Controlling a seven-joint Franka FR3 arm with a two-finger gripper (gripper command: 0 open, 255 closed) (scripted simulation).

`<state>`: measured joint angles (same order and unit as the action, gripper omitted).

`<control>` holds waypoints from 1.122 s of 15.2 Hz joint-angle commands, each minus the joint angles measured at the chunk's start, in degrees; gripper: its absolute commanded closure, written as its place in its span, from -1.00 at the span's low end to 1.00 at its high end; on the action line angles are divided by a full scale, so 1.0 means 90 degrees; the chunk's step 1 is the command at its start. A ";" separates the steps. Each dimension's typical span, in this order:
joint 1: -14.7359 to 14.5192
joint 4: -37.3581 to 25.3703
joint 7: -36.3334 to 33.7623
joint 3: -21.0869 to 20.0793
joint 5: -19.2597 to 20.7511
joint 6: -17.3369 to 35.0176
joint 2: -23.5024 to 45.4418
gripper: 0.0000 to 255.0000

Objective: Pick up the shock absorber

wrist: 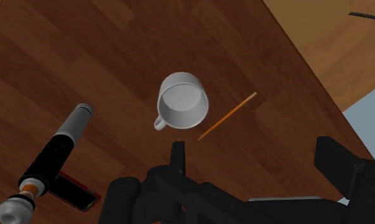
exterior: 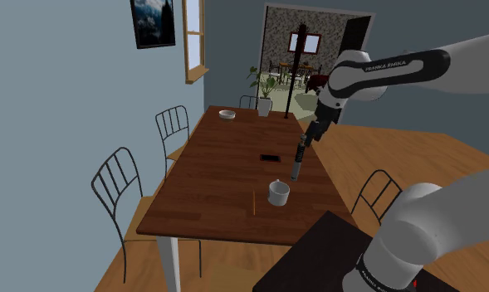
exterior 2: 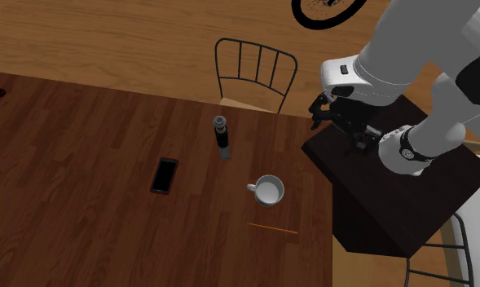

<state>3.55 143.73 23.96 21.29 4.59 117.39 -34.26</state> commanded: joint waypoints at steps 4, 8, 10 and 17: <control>-0.0127 -0.0198 0.0837 0.0821 -0.0263 0.1042 0.0958 -1.00; -0.0417 -0.0553 0.1683 0.1517 -0.0885 0.1717 0.1865 -1.00; -0.0608 -0.0794 0.2219 0.1880 -0.1389 0.1979 0.2377 -1.00; -0.0769 -0.2051 0.4645 0.2627 -0.4205 0.2120 0.4592 -1.00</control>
<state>-4.01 127.09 61.74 44.47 -28.49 136.71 3.76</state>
